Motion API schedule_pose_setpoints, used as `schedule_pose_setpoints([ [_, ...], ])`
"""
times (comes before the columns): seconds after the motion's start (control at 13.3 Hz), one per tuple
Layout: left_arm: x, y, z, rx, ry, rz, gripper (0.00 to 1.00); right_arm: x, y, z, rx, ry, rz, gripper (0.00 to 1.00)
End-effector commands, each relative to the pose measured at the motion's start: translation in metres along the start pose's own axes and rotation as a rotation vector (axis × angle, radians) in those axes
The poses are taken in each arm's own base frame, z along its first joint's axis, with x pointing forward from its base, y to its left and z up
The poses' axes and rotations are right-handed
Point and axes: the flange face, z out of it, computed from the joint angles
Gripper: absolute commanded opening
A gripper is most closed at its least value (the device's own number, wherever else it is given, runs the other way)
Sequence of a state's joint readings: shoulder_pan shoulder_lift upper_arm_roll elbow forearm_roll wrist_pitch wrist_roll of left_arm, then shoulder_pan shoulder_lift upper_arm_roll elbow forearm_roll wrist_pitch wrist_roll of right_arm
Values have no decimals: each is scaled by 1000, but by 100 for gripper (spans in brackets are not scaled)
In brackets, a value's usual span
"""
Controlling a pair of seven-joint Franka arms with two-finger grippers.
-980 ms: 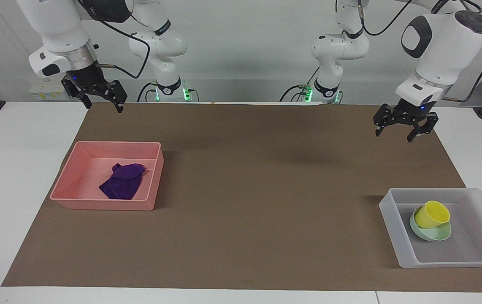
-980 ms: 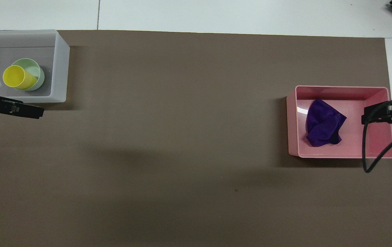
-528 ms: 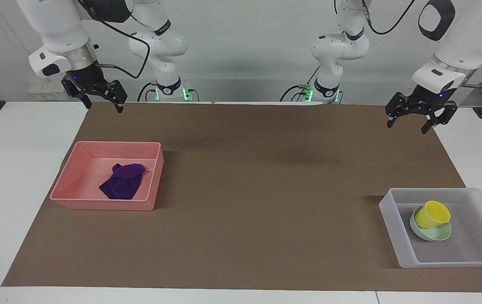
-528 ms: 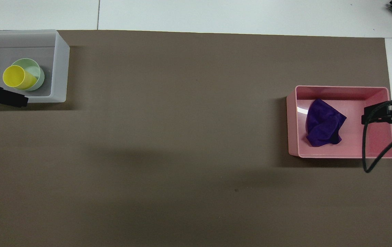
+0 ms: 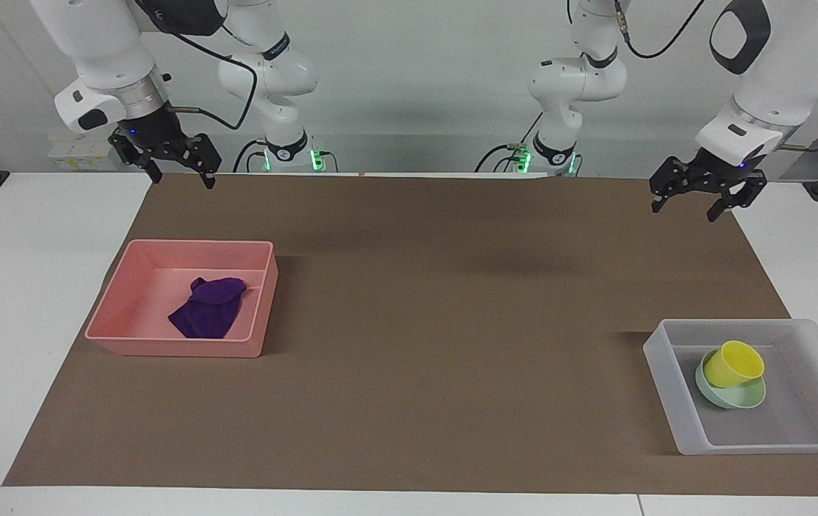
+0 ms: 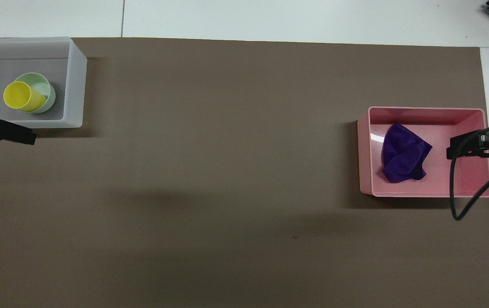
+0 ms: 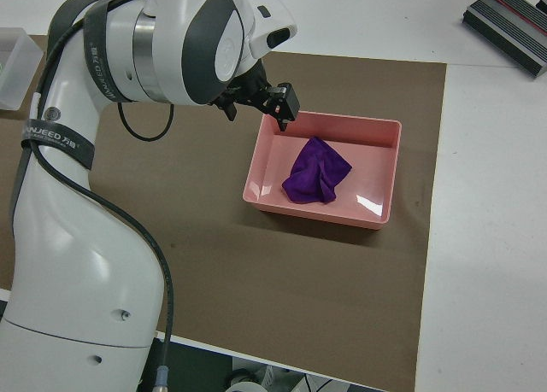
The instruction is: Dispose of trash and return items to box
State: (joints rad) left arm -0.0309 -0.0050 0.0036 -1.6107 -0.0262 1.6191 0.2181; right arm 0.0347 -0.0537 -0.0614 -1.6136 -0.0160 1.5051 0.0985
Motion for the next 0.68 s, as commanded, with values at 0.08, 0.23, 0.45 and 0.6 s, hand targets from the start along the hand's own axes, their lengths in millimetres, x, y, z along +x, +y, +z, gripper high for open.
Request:
schedule_pose_setpoints([
  [0.08, -8, -3, -5, 18, -13, -109, 100, -7, 0, -2, 15, -7, -8, 100],
  [0.23, -7, -4, -12, 24, -3, -152, 100, -6, 0, -1, 11, -3, -6, 100],
  [0.45, -11, -1, -21, 51, -12, -143, 100, -7, 1, 0, 5, -4, -8, 100],
  [0.6, -17, 2, -26, 50, -10, -142, 100, -7, 1, 0, 5, -4, -6, 100],
])
